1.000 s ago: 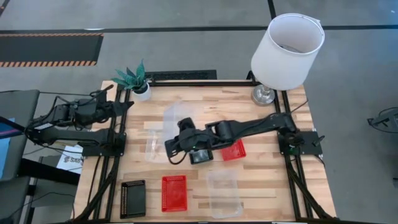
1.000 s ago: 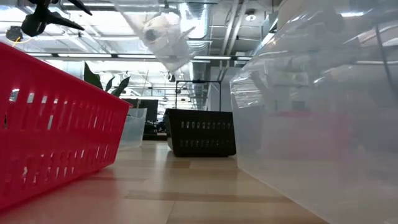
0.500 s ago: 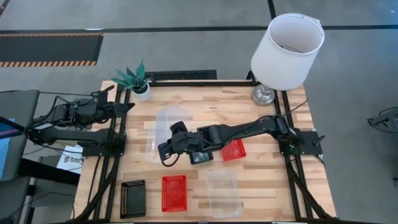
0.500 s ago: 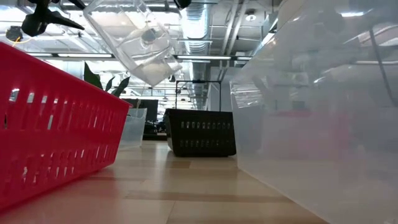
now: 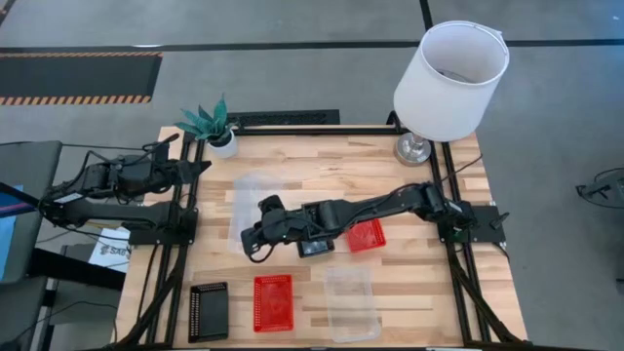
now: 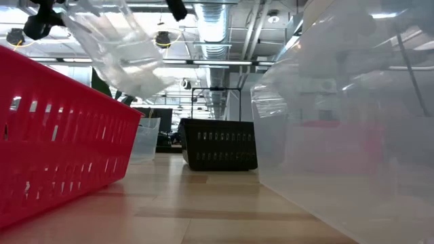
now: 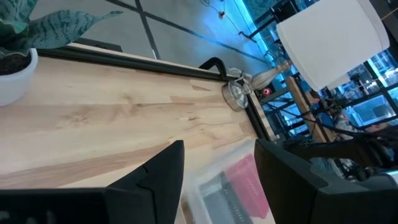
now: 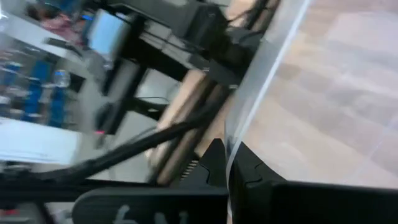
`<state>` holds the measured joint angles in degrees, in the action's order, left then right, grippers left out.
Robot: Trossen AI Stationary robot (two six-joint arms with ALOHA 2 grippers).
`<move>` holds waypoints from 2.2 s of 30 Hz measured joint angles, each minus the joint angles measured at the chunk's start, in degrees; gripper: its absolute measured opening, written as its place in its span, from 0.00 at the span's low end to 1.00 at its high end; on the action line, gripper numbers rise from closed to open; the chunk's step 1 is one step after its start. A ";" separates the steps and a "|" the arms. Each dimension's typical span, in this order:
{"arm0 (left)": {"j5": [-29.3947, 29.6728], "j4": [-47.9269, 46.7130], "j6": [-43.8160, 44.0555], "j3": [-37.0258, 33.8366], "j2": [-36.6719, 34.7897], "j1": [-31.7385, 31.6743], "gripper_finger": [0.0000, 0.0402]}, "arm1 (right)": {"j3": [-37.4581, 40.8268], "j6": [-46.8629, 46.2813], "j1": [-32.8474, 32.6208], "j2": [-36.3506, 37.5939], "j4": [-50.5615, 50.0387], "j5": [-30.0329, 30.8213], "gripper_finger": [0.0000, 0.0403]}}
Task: Stack baskets by color
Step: Stack the top right transparent bin on the left transparent bin
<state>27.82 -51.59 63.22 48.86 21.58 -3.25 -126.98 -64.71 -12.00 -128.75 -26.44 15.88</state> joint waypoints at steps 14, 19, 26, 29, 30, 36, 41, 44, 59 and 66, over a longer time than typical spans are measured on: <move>0.02 -0.04 0.15 0.00 0.00 -0.01 0.46 | 0.02 0.04 0.56 0.02 -1.55 0.92 0.00; 0.04 -0.11 0.15 0.00 0.00 0.00 0.46 | 0.02 -0.42 0.05 0.02 -1.63 2.21 0.00; 1.17 -0.11 0.13 0.00 0.00 0.00 0.46 | 1.08 -1.35 -0.27 0.04 -1.76 2.30 0.00; 1.62 -0.11 0.13 0.00 0.00 0.00 0.46 | 1.60 -1.89 -0.23 0.02 -1.79 2.30 0.00; 1.66 -0.11 0.13 0.00 0.00 -0.01 0.46 | 1.64 -1.90 -0.20 0.02 -1.60 2.30 0.00; 1.90 -0.11 0.13 0.00 0.00 0.00 0.46 | 1.70 -1.48 -0.25 0.02 -1.45 2.28 0.00; 2.01 -0.08 0.12 0.00 0.00 -0.02 0.46 | 1.56 -2.53 -0.20 -2.41 2.48 1.36 0.00; 2.01 -0.09 0.08 0.00 0.00 0.00 0.46 | 1.74 -2.91 -0.21 -4.51 4.77 -1.54 0.00; 1.55 -0.11 0.08 0.00 0.02 0.00 0.46 | -2.12 -1.39 0.52 -4.38 -2.67 -2.28 0.00; 1.55 -0.11 0.11 0.00 0.01 0.00 0.46 | -4.76 -0.49 1.05 -4.28 -9.29 -2.24 0.00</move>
<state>29.36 -51.70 63.33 48.86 21.60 -3.25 -131.74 -65.19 -10.95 -133.03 -35.73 13.64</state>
